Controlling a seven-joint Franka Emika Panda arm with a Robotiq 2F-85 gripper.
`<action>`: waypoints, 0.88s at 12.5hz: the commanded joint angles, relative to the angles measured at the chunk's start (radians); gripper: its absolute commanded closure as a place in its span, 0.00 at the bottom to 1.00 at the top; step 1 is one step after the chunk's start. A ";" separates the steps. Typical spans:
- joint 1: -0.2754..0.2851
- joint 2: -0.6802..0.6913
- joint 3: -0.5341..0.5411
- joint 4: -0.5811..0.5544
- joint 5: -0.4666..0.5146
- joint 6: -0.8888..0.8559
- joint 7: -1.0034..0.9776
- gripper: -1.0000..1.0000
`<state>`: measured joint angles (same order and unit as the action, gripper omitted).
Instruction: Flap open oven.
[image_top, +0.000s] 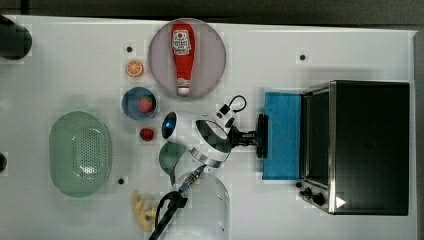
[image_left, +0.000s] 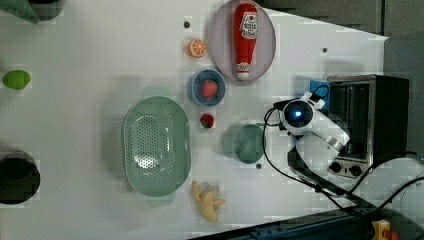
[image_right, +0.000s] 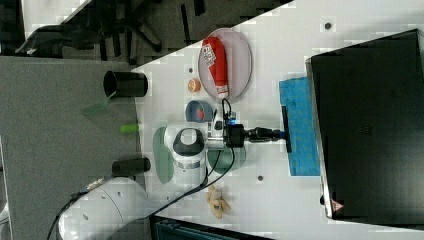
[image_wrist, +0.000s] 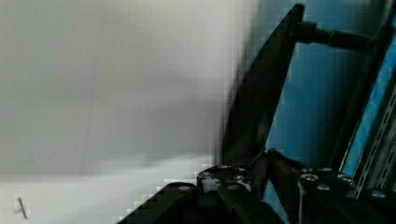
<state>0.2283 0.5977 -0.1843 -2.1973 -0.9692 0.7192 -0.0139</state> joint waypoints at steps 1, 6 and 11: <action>-0.010 -0.029 -0.006 0.023 0.011 0.051 0.073 0.83; -0.014 -0.237 -0.007 0.028 0.452 0.087 0.073 0.83; -0.025 -0.568 -0.026 0.091 0.884 -0.213 0.073 0.83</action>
<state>0.2126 0.0626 -0.1823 -2.1465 -0.1049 0.5249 0.0105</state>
